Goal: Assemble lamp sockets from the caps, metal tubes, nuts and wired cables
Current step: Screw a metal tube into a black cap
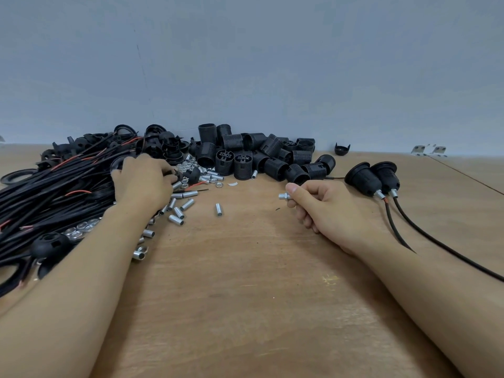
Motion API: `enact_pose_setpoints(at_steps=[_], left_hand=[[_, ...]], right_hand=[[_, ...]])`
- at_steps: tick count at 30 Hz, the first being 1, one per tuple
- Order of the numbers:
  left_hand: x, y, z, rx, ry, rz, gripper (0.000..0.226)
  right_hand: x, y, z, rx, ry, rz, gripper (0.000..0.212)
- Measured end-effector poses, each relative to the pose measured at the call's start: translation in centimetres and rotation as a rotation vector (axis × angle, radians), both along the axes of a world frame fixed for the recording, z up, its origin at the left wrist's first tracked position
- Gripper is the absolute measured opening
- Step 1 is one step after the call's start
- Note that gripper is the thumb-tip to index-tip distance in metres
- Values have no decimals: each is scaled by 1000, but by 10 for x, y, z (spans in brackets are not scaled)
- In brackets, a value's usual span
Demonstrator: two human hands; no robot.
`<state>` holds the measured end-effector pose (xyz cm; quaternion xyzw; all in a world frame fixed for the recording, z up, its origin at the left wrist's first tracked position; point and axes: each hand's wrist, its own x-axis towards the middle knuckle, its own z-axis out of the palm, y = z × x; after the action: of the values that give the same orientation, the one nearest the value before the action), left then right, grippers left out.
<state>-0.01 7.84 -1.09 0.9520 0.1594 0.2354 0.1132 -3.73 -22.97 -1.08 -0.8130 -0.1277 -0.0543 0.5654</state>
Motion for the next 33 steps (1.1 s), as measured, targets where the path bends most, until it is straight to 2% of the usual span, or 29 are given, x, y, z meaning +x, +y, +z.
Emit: enact_pose_setpoints(at_steps=[4, 7, 8, 10, 13, 16, 17, 24, 30, 33], left_hand=[[-5, -6, 8, -91, -255, -115, 15], [-12, -20, 18, -72, -459, -309, 14], [-17, -30, 23, -142, -511, -386, 12], [-29, -58, 30, -493, -503, -542, 9], [-44, -102, 22, -971, -314, -722, 18], [-55, -124, 7, -1353, -149, -842, 46], [-56, -126, 4, -1423, -117, -860, 52], [-51, -123, 0, -1531, 27, -890, 42], [-52, -119, 0, -1526, 106, -946, 41], [-53, -120, 1, -1509, 117, -910, 39]], right_hand=[[0, -1, 0, 2, 4, 15, 36], [1, -2, -1, 23, -3, 33, 32], [1, -2, 0, 37, -10, 37, 28], [0, -2, 1, 95, -25, 50, 17], [-2, -1, 5, 255, -39, 102, 2], [-3, -3, 7, 319, -67, 119, 10], [-3, -3, 7, 315, -73, 120, 11], [-5, -5, 6, 203, -168, 140, 13], [-6, -5, 4, 139, -181, 152, 10], [-7, -5, 3, 67, -245, 135, 6]])
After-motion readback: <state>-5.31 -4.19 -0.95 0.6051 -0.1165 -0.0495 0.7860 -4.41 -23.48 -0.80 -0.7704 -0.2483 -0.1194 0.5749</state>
